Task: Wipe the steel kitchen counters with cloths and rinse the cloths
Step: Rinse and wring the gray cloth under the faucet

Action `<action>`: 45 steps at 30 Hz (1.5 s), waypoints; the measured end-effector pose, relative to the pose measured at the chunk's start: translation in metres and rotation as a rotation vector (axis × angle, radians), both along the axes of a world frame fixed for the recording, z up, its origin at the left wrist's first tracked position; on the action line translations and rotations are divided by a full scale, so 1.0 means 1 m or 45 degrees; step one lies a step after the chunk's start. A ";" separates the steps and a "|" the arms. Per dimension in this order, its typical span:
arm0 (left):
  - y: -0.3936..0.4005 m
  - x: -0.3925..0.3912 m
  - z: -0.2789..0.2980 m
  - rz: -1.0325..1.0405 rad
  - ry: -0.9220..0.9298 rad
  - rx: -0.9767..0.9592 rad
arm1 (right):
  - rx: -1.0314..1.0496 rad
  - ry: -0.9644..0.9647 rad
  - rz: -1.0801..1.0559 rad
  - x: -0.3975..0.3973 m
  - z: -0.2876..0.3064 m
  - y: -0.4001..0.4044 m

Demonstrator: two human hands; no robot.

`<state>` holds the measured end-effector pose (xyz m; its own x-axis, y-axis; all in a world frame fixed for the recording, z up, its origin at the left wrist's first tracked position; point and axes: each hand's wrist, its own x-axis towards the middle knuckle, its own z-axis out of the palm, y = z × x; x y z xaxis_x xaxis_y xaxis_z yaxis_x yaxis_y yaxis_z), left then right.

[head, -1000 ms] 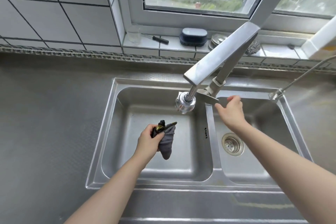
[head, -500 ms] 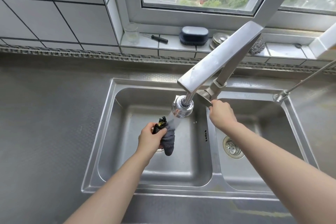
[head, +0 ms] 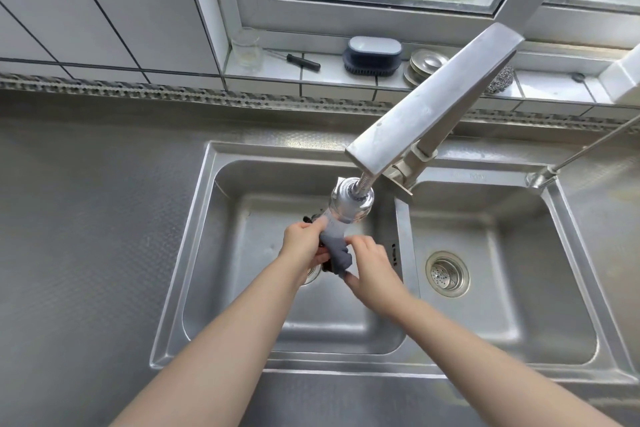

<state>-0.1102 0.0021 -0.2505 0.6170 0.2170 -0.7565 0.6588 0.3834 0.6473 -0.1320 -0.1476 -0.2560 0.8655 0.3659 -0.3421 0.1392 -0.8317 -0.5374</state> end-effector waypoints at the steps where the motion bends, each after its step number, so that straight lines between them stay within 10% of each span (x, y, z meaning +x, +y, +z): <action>1: 0.001 0.001 -0.001 0.000 0.040 -0.037 | 0.135 0.113 -0.133 0.003 0.000 0.005; 6: 0.015 0.002 -0.012 -0.128 0.184 0.062 | 0.509 0.524 -0.798 0.029 0.009 0.020; 16: 0.062 0.002 -0.026 0.244 0.044 -0.144 | 0.681 0.979 -0.949 0.064 0.015 0.046; 26: 0.061 -0.009 -0.041 -0.766 0.037 0.735 | 0.815 1.083 -0.577 0.063 0.032 0.044; 34: 0.045 -0.003 -0.033 -0.833 -0.311 0.361 | 0.504 1.020 -0.406 0.064 0.029 0.038; 38: 0.047 0.007 -0.041 -1.004 -0.421 0.592 | 0.821 1.071 -0.298 0.070 0.040 0.032; 45: 0.069 -0.001 -0.046 -0.748 -0.077 0.200 | 0.808 1.001 -0.709 0.081 0.037 0.024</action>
